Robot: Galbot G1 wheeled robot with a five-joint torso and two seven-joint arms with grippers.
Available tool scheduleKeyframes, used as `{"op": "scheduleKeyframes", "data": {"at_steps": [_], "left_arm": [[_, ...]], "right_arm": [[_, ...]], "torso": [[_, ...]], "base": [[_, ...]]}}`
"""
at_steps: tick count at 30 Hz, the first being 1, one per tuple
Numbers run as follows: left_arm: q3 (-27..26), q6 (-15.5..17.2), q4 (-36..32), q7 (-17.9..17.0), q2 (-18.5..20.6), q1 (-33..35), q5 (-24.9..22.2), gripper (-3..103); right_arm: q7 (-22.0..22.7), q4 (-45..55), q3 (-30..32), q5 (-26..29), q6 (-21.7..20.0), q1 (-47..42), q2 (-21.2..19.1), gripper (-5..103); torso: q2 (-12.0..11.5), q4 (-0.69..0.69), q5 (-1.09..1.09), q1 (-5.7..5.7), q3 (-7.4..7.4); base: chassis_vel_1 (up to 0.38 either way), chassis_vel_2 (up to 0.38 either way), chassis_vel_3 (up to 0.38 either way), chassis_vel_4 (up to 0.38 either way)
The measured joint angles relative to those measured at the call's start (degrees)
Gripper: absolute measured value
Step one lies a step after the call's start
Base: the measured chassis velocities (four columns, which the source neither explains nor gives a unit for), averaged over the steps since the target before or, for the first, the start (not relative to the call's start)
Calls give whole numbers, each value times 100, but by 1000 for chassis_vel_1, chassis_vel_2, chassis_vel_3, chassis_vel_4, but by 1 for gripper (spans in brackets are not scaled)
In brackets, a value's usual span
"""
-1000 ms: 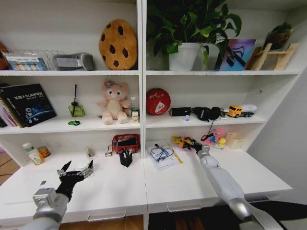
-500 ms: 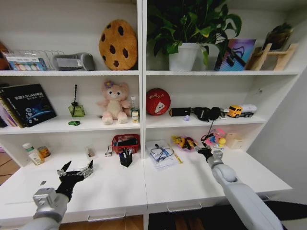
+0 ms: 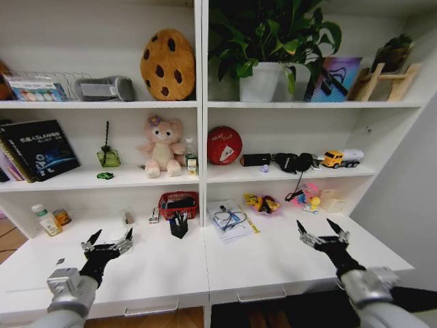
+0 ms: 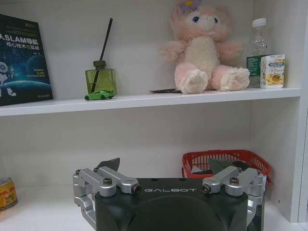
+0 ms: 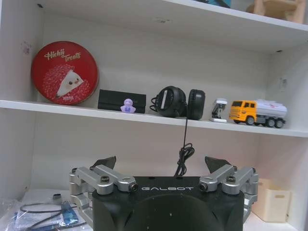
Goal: Organize the objects on the table.
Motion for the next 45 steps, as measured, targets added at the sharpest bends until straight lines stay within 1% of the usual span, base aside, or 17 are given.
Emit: {"op": "scheduleKeyframes", "data": {"at_steps": [1,2,26,30,33,34,36,41,44,45], "left_arm": [[0,0,0,0,0,0,0,100],[0,0,0,0,0,0,0,100],[0,0,-1,0,0,0,0,100],[0,0,-2,0,0,0,0,100],[0,1,-2,0,0,0,0,100],[0,1,-1,0,0,0,0,100],[0,1,-2,0,0,0,0,100],[0,1,-2,0,0,0,0,100],[0,1,-2,0,0,0,0,100],[0,1,-2,0,0,0,0,100]], "right_arm": [[-9,47,-121,-227,164,-223,299,100],[-9,46,-145,-281,177,-229,324,100],[-13,-32,-193,-276,170,-142,290,100],[-13,-36,-195,-273,168,-137,288,100],[-13,-39,-197,-272,167,-134,286,100],[-14,-39,-198,-271,166,-133,286,100],[-14,-41,-199,-270,165,-132,286,100],[-15,-42,-200,-268,164,-130,285,100],[-14,-44,-201,-268,163,-130,285,100],[-14,-44,-201,-268,163,-128,285,100]], "torso": [[-1,2,2,0,1],[-2,3,2,1,1],[-2,1,4,2,2],[-2,1,2,2,2],[-3,2,5,4,2],[-2,1,-2,3,1],[-3,1,5,3,2],[-3,2,1,3,2],[-2,0,5,3,2],[-3,3,4,3,2]], "base": [[0,0,0,0],[0,0,0,0],[12,14,-14,-12],[133,142,-143,-144],[190,216,-204,-205],[217,231,-197,-239],[240,245,-259,-245],[253,258,-269,-247],[311,306,-325,-307],[335,320,-348,-321]]}}
